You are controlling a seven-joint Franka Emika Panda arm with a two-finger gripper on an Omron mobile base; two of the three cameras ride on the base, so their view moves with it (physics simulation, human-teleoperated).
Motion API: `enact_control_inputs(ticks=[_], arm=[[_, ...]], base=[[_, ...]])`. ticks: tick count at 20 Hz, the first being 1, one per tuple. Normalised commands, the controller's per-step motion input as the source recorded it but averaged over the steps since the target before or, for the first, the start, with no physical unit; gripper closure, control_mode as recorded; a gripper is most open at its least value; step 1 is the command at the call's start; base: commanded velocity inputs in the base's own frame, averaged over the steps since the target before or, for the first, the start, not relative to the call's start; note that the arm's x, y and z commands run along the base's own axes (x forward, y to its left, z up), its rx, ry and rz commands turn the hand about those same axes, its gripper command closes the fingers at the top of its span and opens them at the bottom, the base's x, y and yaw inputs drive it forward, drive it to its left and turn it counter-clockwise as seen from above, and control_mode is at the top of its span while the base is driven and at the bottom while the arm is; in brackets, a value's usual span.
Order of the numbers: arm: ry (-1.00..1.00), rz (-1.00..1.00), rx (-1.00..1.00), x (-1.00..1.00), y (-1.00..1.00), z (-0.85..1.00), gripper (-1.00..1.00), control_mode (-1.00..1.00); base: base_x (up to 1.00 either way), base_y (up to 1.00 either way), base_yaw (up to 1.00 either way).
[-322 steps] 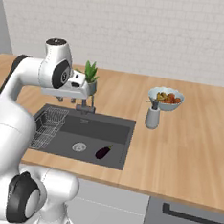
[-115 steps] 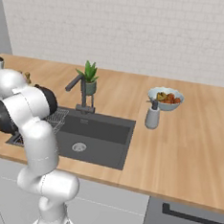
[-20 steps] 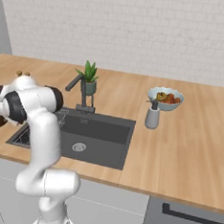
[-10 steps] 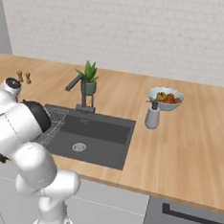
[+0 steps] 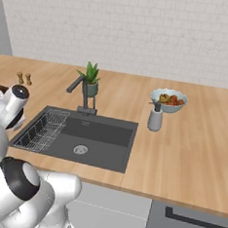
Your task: Pick the eggplant from the sink and place it in the bowl. Then pick the bowl and place it in the microwave. Then close the microwave door and press the start button.
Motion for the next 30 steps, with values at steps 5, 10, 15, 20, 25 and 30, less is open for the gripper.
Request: enact_control_inputs(ticks=[5,10,15,20,25,30], arm=[[0.34,0.00,-0.11,0.00,0.00,0.33,1.00,-1.00],[0.32,-0.02,-0.08,-0.30,-0.02,0.22,1.00,-1.00],[0.07,-0.02,-0.01,-0.31,-0.05,0.09,1.00,1.00],[0.00,0.00,0.00,0.00,0.00,0.00,1.00,1.00],[0.00,0.00,0.00,0.00,0.00,0.00,1.00,1.00],[0.00,0.00,0.00,0.00,0.00,0.00,1.00,1.00]], base=[[0.00,0.00,0.00],[0.00,0.00,0.00],[-0.60,-0.12,-0.06],[-0.97,-0.54,-0.26],[-0.56,-0.41,-0.52],[-0.25,-0.30,-0.66]])
